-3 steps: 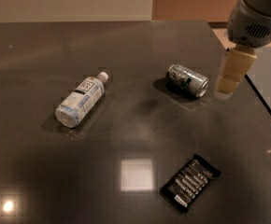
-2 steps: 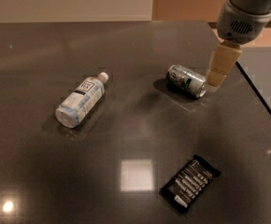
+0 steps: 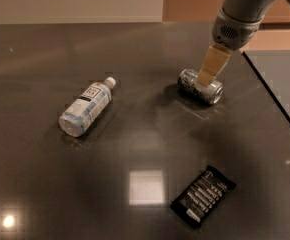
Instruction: Place 7up can upright
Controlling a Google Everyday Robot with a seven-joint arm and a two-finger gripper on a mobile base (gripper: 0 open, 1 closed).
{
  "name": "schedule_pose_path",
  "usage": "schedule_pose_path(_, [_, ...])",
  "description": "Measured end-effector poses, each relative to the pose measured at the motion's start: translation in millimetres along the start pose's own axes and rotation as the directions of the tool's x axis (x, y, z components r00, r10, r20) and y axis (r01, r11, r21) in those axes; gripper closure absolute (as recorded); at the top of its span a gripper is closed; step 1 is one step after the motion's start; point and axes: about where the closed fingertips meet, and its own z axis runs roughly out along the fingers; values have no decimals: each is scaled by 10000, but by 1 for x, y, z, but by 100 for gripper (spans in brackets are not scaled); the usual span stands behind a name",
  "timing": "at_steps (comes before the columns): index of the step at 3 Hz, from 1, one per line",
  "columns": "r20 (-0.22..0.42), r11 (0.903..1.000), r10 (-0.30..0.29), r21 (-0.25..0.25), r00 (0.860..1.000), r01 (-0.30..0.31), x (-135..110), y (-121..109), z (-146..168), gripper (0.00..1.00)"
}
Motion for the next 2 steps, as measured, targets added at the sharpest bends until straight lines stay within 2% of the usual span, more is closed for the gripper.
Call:
schedule_pose_path(1, [-140,9950,960,-256,9953,-963,-13,-5,23,0])
schedule_pose_path(2, [-283,9871,1523,-447,9879,-1534,-23,-4,40,0])
